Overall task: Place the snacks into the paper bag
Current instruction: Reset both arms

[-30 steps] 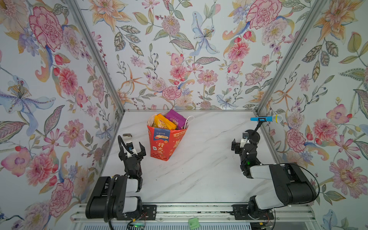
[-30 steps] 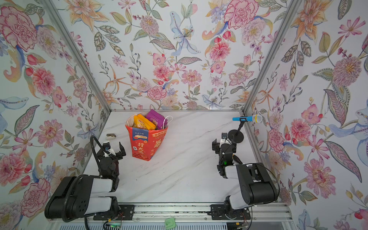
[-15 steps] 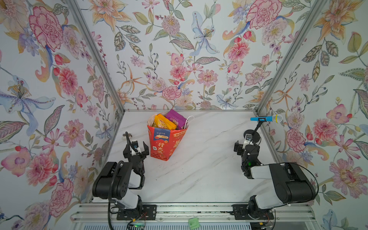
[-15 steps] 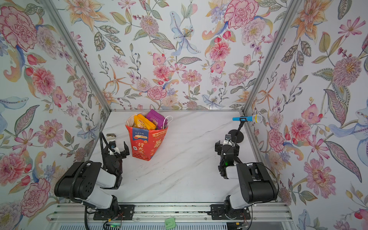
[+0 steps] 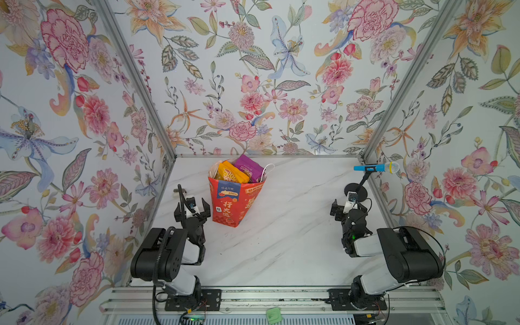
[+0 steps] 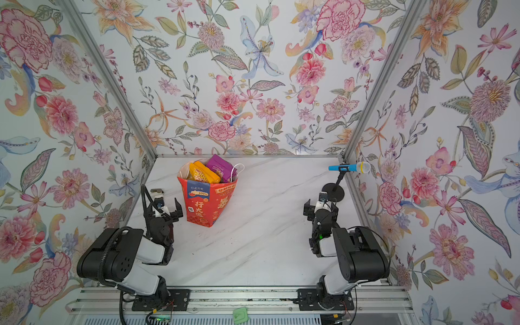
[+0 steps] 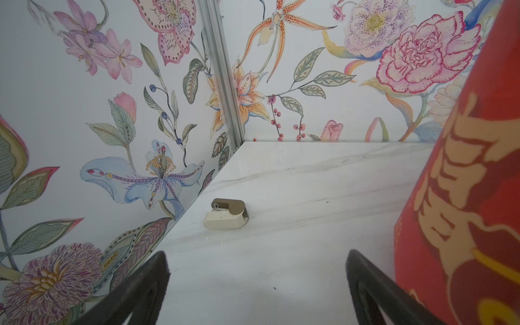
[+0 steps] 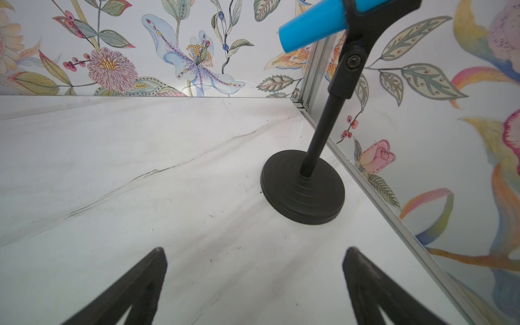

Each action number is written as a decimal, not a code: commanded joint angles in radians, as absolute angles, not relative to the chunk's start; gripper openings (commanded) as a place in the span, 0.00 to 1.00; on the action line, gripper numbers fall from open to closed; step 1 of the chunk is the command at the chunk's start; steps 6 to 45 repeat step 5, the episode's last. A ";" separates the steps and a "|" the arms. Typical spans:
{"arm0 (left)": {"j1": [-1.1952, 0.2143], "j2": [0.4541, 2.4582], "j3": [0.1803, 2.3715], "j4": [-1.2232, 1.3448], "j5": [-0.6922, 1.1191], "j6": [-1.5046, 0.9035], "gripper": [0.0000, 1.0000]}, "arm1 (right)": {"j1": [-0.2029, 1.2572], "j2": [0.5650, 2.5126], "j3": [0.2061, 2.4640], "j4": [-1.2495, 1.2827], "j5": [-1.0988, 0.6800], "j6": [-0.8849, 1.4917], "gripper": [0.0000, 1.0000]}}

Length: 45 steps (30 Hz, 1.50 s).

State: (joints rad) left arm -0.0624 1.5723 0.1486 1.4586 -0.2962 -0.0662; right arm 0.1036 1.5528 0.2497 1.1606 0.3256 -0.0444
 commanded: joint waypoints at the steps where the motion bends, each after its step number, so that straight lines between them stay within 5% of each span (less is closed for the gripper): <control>1: -0.069 1.580 0.163 1.474 -0.317 -0.054 0.99 | 0.106 1.562 0.264 1.190 0.335 -0.038 0.99; 45: -0.070 1.580 0.163 1.474 -0.319 -0.054 0.99 | 0.097 1.557 0.261 1.190 0.322 -0.033 0.99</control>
